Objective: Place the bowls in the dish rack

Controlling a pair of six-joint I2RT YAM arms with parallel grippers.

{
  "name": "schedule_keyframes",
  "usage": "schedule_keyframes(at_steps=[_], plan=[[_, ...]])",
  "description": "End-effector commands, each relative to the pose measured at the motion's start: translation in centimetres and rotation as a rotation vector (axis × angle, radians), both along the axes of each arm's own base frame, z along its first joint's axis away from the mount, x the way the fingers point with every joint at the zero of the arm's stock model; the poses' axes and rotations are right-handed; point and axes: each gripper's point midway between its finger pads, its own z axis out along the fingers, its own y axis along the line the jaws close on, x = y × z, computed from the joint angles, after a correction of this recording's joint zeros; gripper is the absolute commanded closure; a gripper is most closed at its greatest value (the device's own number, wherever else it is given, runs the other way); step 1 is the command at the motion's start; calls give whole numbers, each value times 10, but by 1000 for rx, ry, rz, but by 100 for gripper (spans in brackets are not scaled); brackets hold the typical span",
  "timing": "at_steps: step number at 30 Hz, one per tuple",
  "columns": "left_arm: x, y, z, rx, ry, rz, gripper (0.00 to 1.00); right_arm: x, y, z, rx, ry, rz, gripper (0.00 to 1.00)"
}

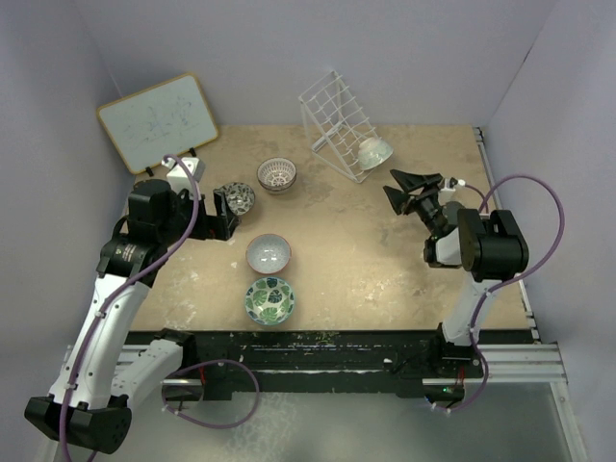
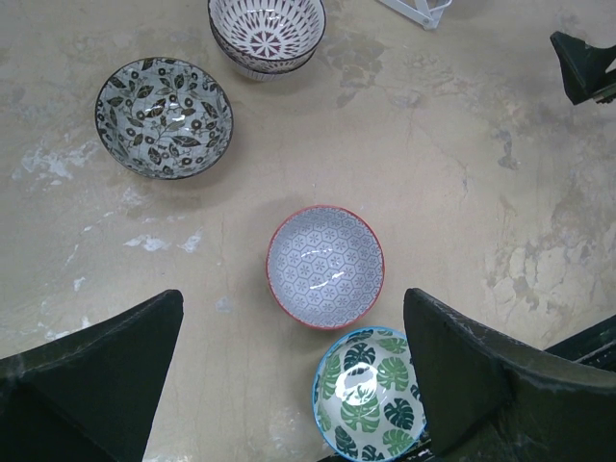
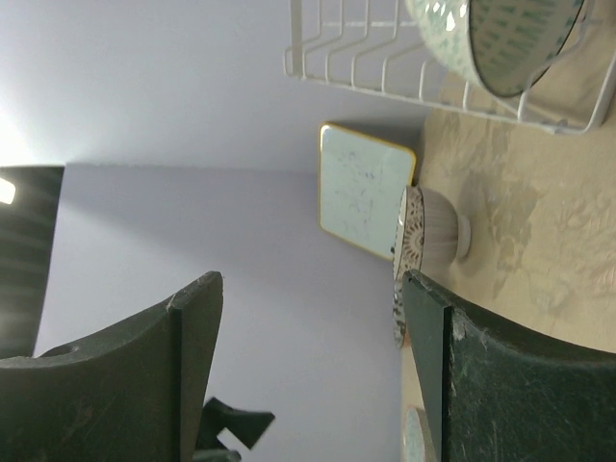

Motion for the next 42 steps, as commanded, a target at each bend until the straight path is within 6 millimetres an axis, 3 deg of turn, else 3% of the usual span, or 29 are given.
schedule_keyframes(at_steps=[1,3,6,11,16,23,27,28,30,38,42], plan=[[4,3,29,2,-79,21,1,-29,10,51,-138,-224,53,23],[3,5,33,6,-90,30,1,-34,12,60,-233,-241,54,23],[2,9,38,14,-103,47,1,-37,12,50,-417,-120,68,22],[2,17,44,37,-119,78,1,-60,6,71,-856,-62,39,17],[4,19,46,45,-127,91,1,-89,21,74,-1013,-38,99,18],[3,30,57,72,-147,137,1,-123,94,59,-1126,-70,278,21],[-3,38,65,89,-175,170,1,-129,127,66,-1194,-155,346,21],[-4,40,66,92,-179,177,1,-129,139,76,-1212,-194,362,21],[-6,44,69,98,-186,195,1,-134,163,77,-1241,-243,428,21],[-19,66,89,129,-226,297,1,-156,256,55,-1324,-382,659,21],[-32,91,110,155,-257,423,1,-170,299,40,-1337,-430,758,21]])
